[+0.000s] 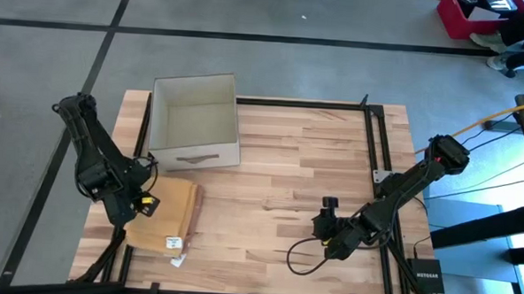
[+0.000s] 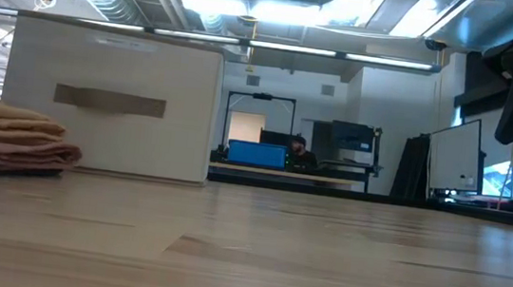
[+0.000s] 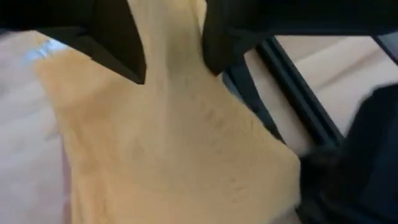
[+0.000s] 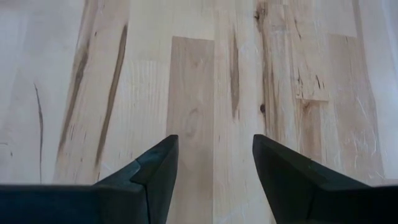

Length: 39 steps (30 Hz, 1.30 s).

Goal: Fold towel
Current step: Stack the yellow towel on the light orange towel, then return to Home Position

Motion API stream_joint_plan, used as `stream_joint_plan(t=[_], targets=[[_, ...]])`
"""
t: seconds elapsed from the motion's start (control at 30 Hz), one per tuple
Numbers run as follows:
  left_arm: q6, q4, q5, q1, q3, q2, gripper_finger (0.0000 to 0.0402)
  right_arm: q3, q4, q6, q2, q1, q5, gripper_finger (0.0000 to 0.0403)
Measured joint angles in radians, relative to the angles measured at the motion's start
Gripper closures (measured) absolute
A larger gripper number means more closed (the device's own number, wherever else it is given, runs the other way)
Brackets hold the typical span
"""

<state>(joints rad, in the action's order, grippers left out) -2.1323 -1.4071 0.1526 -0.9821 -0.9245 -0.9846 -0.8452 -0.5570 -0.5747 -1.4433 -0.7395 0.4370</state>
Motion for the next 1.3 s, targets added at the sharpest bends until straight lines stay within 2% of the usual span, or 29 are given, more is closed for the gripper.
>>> stream_joint_plan(t=[0.13, 0.2, 0.27, 0.4, 0.5, 0.53, 0.67, 0.83, 0.93, 1.07, 1.2, 1.3], targets=[[-0.001, 0.016, -0.077, 0.001, -0.020, 0.049, 0.0227, 0.000, 0.013, 0.003, 0.000, 0.000, 0.000, 0.0194], [-0.027, -0.009, -0.081, 0.001, -0.058, 0.069, 0.0217, 0.000, 0.013, 0.004, 0.000, 0.000, 0.001, 0.0194], [-0.051, -0.039, -0.026, 0.000, -0.098, 0.074, 0.0213, 0.000, 0.013, 0.006, 0.000, 0.000, 0.001, 0.0194], [-0.029, -0.069, 0.176, 0.001, -0.137, 0.048, 0.0210, 0.000, 0.014, 0.006, 0.000, 0.000, 0.003, 0.0194], [-0.016, -0.042, 0.387, 0.001, -0.092, -0.017, 0.0210, 0.001, 0.015, 0.006, 0.000, 0.000, 0.005, 0.0194], [0.012, 0.012, 0.414, 0.002, -0.066, -0.045, 0.0210, 0.001, 0.019, 0.006, 0.000, 0.000, 0.005, 0.0194], [0.117, 0.233, 0.394, 0.024, 0.036, -0.147, 0.0210, 0.003, 0.041, 0.011, 0.000, 0.000, 0.006, 0.0194], [0.170, 0.350, 0.380, 0.049, 0.098, -0.267, 0.0210, 0.004, 0.063, 0.034, -0.009, 0.000, 0.043, 0.0194], [0.269, 0.371, 0.426, 0.086, 0.087, -0.284, 0.0210, 0.004, 0.097, 0.067, -0.013, 0.000, 0.065, 0.0194], [0.458, 0.384, 0.566, 0.149, 0.018, -0.230, 0.0210, -0.009, 0.103, 0.143, -0.011, 0.000, 0.085, 0.0194], [0.810, 0.527, 0.706, 0.240, -0.013, -0.125, 0.0210, -0.024, 0.192, 0.272, 0.034, 0.018, 0.136, 0.0194], [1.100, 0.658, 0.717, 0.355, -0.013, -0.052, 0.0210, -0.023, 0.280, 0.411, 0.086, 0.096, 0.067, 0.0194]])
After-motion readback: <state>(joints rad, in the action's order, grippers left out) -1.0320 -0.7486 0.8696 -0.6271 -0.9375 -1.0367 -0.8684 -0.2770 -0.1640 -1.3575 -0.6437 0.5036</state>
